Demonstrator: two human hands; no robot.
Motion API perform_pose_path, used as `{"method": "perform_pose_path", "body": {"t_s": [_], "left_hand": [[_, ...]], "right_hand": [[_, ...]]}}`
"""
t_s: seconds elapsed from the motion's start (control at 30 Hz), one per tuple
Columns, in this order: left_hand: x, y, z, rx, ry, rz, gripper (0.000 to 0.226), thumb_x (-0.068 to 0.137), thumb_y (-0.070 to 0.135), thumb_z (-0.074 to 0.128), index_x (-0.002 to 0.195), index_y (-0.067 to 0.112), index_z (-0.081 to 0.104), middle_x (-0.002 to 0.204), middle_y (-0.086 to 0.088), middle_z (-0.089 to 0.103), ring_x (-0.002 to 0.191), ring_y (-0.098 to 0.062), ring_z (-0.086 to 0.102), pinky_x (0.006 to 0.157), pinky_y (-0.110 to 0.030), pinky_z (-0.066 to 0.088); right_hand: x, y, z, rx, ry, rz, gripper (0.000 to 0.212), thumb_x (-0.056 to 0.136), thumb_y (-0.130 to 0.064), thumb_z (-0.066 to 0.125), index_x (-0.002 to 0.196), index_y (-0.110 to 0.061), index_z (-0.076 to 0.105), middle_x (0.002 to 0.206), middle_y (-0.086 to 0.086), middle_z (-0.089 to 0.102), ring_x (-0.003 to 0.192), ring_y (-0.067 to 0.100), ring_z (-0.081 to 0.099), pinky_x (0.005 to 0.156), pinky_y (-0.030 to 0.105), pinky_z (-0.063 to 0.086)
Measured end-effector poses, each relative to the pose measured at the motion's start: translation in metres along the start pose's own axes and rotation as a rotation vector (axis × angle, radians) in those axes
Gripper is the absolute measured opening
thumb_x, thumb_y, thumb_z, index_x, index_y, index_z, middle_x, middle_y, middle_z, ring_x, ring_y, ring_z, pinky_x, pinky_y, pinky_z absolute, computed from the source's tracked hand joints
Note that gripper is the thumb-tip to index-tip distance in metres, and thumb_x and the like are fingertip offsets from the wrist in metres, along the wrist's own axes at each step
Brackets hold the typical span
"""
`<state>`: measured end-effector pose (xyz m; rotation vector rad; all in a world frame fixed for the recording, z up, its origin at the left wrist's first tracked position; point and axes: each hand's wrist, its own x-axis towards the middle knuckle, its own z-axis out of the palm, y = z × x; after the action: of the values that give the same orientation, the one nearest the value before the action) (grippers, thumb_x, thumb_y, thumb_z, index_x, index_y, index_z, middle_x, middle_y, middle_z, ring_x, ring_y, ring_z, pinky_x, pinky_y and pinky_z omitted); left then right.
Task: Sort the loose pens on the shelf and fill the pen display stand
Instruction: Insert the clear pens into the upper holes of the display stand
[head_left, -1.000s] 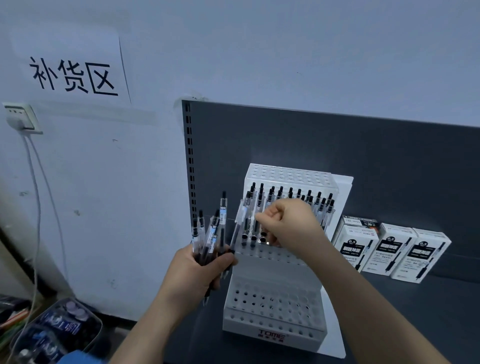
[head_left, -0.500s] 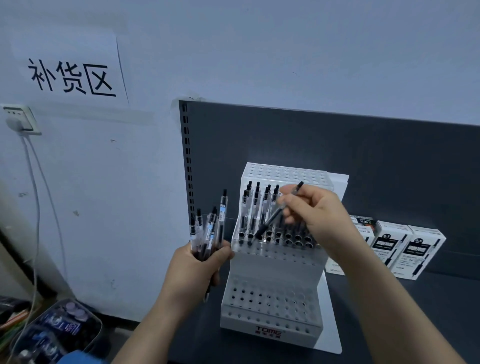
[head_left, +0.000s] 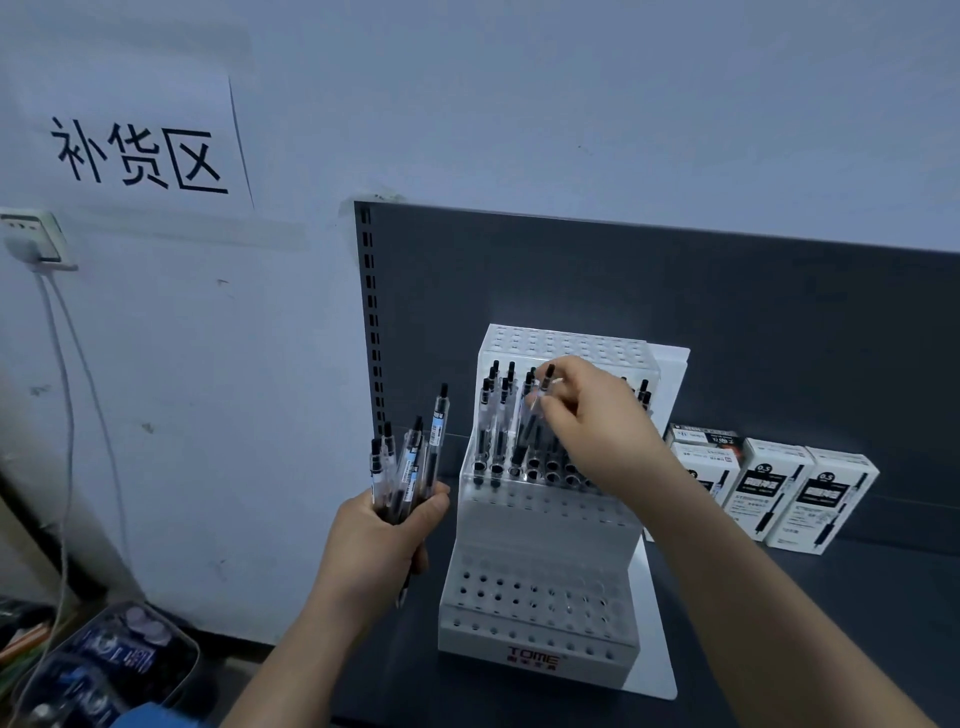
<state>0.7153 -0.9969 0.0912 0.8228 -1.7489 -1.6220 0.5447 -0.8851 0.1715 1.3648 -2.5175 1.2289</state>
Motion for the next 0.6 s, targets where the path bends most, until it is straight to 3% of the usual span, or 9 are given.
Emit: {"method": "perform_pose_path", "body": {"t_s": [0.07,0.17,0.33,0.47,0.6], "left_hand": [[0.000,0.000,0.000,-0.003,-0.004,-0.001,0.008,0.085,0.023,0.071,0.088,0.016,0.073,0.047,-0.006,0.052,0.045,-0.015,0.048,0.049,-0.028,0.039],[0.000,-0.001,0.000,-0.028,-0.004,0.007,0.007,0.085,0.018,0.070,0.092,0.016,0.073,0.049,-0.004,0.051,0.046,-0.014,0.048,0.050,-0.028,0.040],[0.001,0.000,0.002,-0.079,0.025,0.004,0.013,0.080,0.014,0.075,0.090,0.010,0.069,0.050,-0.004,0.053,0.048,-0.017,0.048,0.052,-0.032,0.042],[0.001,0.003,0.006,-0.118,0.003,0.004,0.019,0.075,0.009,0.079,0.090,0.009,0.067,0.053,-0.004,0.055,0.049,-0.019,0.049,0.054,-0.033,0.044],[0.000,0.005,0.008,-0.114,-0.031,0.000,0.019,0.074,0.008,0.080,0.088,0.007,0.067,0.053,-0.002,0.057,0.048,-0.017,0.049,0.052,-0.030,0.045]], "right_hand": [[0.000,0.000,0.007,-0.053,-0.020,0.032,0.000,0.097,-0.017,0.050,0.097,-0.017,0.050,0.077,-0.003,0.062,0.065,0.011,0.052,0.061,0.029,0.041],[0.000,0.002,0.013,-0.108,-0.024,0.065,0.009,0.094,-0.015,0.053,0.089,-0.013,0.060,0.080,0.003,0.068,0.076,0.018,0.063,0.070,0.029,0.049],[0.003,0.001,0.012,-0.104,0.026,0.112,0.014,0.089,-0.015,0.057,0.080,-0.009,0.064,0.073,0.003,0.068,0.073,0.019,0.065,0.072,0.035,0.055],[0.003,0.000,0.015,-0.129,0.051,0.128,0.020,0.085,-0.010,0.055,0.073,0.006,0.058,0.079,0.021,0.069,0.076,0.032,0.066,0.073,0.043,0.056],[0.002,-0.003,0.022,-0.172,0.013,0.127,0.020,0.083,-0.009,0.053,0.064,-0.010,0.050,0.072,0.024,0.063,0.068,0.031,0.065,0.072,0.044,0.058]]}}
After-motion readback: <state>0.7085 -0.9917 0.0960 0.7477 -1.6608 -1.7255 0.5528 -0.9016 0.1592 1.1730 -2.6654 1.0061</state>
